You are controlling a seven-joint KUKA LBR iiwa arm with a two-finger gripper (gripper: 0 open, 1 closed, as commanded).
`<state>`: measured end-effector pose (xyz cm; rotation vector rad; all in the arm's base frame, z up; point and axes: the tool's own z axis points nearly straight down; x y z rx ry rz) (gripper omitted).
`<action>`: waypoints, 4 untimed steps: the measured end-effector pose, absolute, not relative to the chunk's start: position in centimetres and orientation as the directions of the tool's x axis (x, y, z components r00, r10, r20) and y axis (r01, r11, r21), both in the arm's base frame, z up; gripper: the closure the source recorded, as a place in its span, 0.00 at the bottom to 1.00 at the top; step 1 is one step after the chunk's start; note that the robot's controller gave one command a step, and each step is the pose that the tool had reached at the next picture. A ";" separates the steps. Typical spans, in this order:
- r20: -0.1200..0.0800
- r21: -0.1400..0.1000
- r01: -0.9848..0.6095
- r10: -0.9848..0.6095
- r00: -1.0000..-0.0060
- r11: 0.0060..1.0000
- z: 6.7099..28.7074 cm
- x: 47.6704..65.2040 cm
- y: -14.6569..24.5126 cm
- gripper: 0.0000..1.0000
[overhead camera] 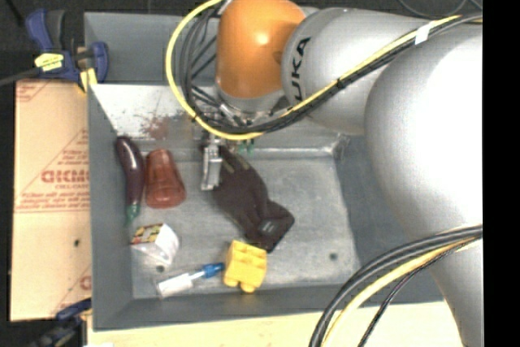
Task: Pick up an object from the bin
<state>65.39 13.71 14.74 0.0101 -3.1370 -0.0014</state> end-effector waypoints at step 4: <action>-0.005 0.001 -0.143 -0.143 -0.990 0.990 10.6 62.2 8.3 0.00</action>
Offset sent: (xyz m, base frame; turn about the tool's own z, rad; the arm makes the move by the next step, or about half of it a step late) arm -0.0199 -0.0511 -0.0774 0.1492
